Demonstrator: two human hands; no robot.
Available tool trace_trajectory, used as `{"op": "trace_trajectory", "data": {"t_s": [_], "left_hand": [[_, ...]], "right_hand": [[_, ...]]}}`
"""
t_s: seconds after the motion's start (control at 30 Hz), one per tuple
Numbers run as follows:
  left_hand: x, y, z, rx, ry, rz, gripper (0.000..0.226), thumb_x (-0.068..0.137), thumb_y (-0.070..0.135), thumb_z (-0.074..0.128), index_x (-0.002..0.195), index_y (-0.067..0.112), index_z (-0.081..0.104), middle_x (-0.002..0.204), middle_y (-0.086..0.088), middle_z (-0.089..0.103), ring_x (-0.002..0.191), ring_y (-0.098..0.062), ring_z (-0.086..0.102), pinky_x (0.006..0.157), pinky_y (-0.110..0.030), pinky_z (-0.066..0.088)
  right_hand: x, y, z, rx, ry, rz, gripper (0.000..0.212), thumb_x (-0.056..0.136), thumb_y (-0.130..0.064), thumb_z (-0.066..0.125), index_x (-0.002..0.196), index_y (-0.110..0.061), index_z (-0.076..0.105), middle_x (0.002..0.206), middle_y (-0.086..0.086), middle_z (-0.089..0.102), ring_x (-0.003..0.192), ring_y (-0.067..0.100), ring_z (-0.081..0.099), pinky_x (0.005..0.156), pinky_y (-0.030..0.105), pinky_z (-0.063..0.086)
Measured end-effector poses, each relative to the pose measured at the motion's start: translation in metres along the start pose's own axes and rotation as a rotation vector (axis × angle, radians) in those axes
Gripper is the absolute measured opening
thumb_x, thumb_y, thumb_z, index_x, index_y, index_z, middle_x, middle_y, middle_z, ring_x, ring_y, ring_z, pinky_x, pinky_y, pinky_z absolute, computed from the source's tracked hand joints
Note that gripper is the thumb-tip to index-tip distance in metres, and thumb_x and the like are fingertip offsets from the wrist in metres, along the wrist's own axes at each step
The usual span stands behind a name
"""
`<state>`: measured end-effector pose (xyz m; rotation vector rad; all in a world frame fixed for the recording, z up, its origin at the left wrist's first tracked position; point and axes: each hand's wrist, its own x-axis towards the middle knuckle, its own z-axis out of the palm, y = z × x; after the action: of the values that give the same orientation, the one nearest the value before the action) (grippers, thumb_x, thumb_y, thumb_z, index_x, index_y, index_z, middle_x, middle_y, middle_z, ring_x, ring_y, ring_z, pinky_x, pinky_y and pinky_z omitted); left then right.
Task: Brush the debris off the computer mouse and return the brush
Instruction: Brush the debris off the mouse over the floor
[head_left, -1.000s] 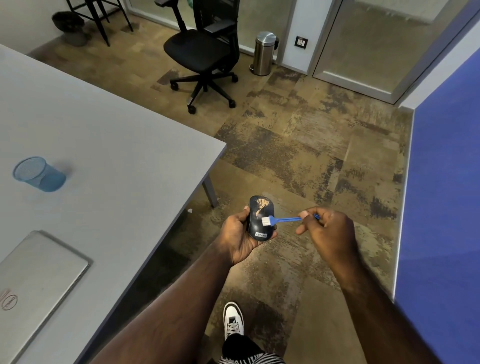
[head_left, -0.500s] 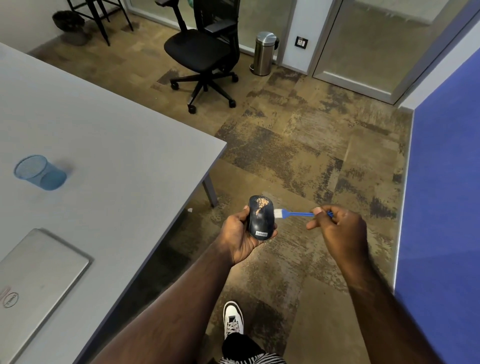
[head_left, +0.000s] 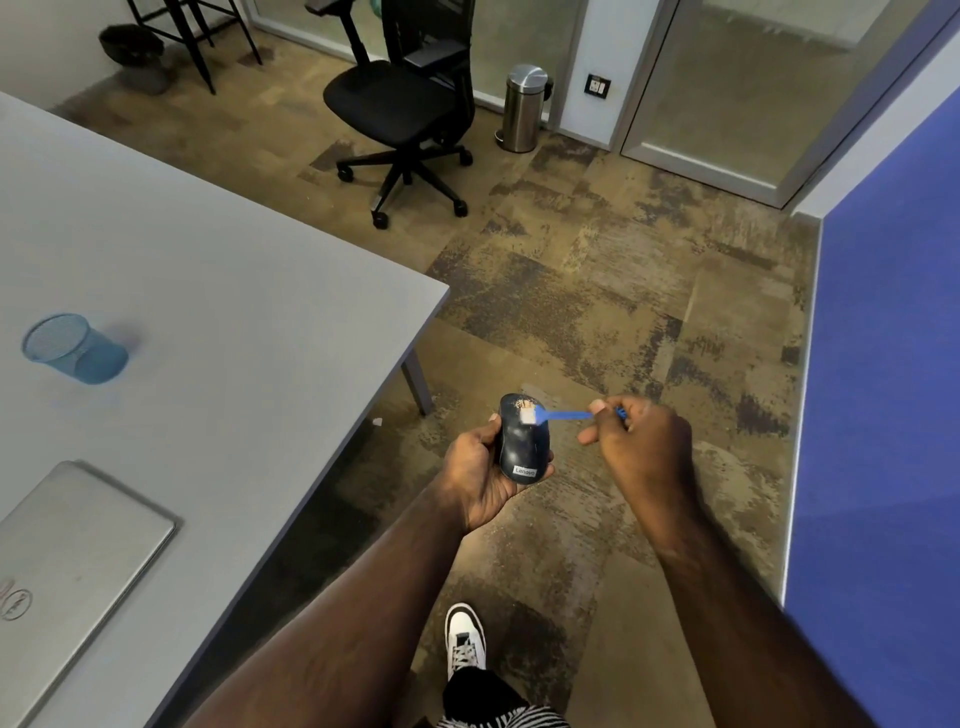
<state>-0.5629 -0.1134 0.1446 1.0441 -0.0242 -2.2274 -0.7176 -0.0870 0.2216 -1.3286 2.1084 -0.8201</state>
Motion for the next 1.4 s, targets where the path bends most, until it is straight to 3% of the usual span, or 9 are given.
{"op": "trace_trajectory", "data": {"t_s": [0.1,0.27,0.4,0.57,0.77,0.97,1.1,1.3,1.4], "left_hand": [[-0.001,-0.001,-0.003,-0.014,-0.003,-0.007,0.053,0.102,0.036,0.029,0.133,-0.001,0.048,0.124,-0.026,0.055,0.092,-0.036,0.062,0.081,-0.046,0.056],[-0.002,0.000,-0.003,0.019,0.005,0.002,0.054,0.102,0.038,0.027,0.130,-0.002,0.050,0.121,-0.026,0.058,0.092,-0.036,0.062,0.081,-0.045,0.055],[-0.004,-0.002,-0.004,0.002,0.019,-0.014,0.050,0.102,0.036,0.029,0.129,0.000,0.050,0.114,-0.024,0.060,0.091,-0.036,0.063,0.078,-0.045,0.056],[-0.005,-0.004,-0.001,0.027,0.012,-0.017,0.050,0.102,0.036,0.028,0.128,0.001,0.052,0.112,-0.024,0.061,0.091,-0.036,0.062,0.077,-0.043,0.057],[-0.006,-0.007,-0.001,0.033,0.012,-0.025,0.050,0.102,0.036,0.028,0.132,0.000,0.049,0.117,-0.024,0.059,0.092,-0.036,0.062,0.076,-0.043,0.057],[-0.007,-0.004,-0.001,0.057,0.013,-0.015,0.051,0.102,0.035,0.029,0.131,-0.001,0.050,0.119,-0.026,0.057,0.092,-0.036,0.062,0.074,-0.043,0.058],[-0.006,-0.004,-0.002,0.074,0.018,-0.010,0.051,0.102,0.036,0.029,0.131,0.000,0.050,0.119,-0.026,0.057,0.092,-0.036,0.062,0.075,-0.043,0.057],[-0.006,-0.005,-0.002,0.113,0.025,-0.011,0.050,0.101,0.036,0.030,0.129,0.000,0.051,0.114,-0.025,0.059,0.091,-0.036,0.062,0.083,-0.046,0.053],[-0.005,-0.004,-0.002,0.125,0.023,-0.001,0.051,0.102,0.036,0.030,0.131,-0.001,0.050,0.115,-0.025,0.059,0.091,-0.036,0.062,0.084,-0.047,0.052]], "right_hand": [[0.009,0.002,-0.006,0.014,0.055,0.034,0.017,0.093,-0.023,0.058,0.091,-0.015,0.072,0.060,-0.009,0.070,0.032,0.001,0.047,0.035,0.017,0.032],[-0.002,0.002,0.000,0.006,-0.077,-0.042,0.016,0.091,-0.022,0.059,0.082,-0.016,0.072,0.056,-0.009,0.069,0.030,0.004,0.043,0.037,0.019,0.032],[0.011,0.005,-0.005,-0.016,0.065,0.052,0.019,0.093,-0.025,0.057,0.093,-0.014,0.073,0.059,-0.012,0.068,0.031,0.004,0.042,0.036,0.019,0.035],[0.009,0.001,-0.005,-0.025,-0.044,-0.026,0.018,0.092,-0.024,0.058,0.089,-0.014,0.072,0.058,-0.010,0.068,0.029,0.001,0.043,0.031,0.012,0.028],[0.021,0.003,-0.010,-0.071,0.066,0.013,0.023,0.093,-0.025,0.056,0.089,-0.012,0.074,0.056,-0.012,0.064,0.032,0.006,0.045,0.034,0.017,0.033],[0.024,0.000,-0.006,-0.126,0.036,-0.023,0.022,0.093,-0.026,0.056,0.100,-0.010,0.071,0.068,-0.003,0.073,0.036,0.003,0.049,0.037,0.016,0.035],[0.023,-0.001,-0.007,-0.036,-0.002,-0.054,0.019,0.093,-0.024,0.058,0.091,-0.012,0.073,0.049,-0.016,0.063,0.028,0.004,0.041,0.031,0.015,0.029],[0.027,0.001,-0.004,-0.124,0.054,-0.050,0.025,0.094,-0.027,0.056,0.102,-0.010,0.072,0.067,-0.007,0.071,0.037,0.001,0.051,0.040,0.015,0.034],[0.024,-0.005,-0.005,-0.074,-0.044,-0.172,0.018,0.093,-0.023,0.058,0.098,-0.012,0.072,0.069,-0.007,0.072,0.043,-0.012,0.053,0.039,0.009,0.033]]}}
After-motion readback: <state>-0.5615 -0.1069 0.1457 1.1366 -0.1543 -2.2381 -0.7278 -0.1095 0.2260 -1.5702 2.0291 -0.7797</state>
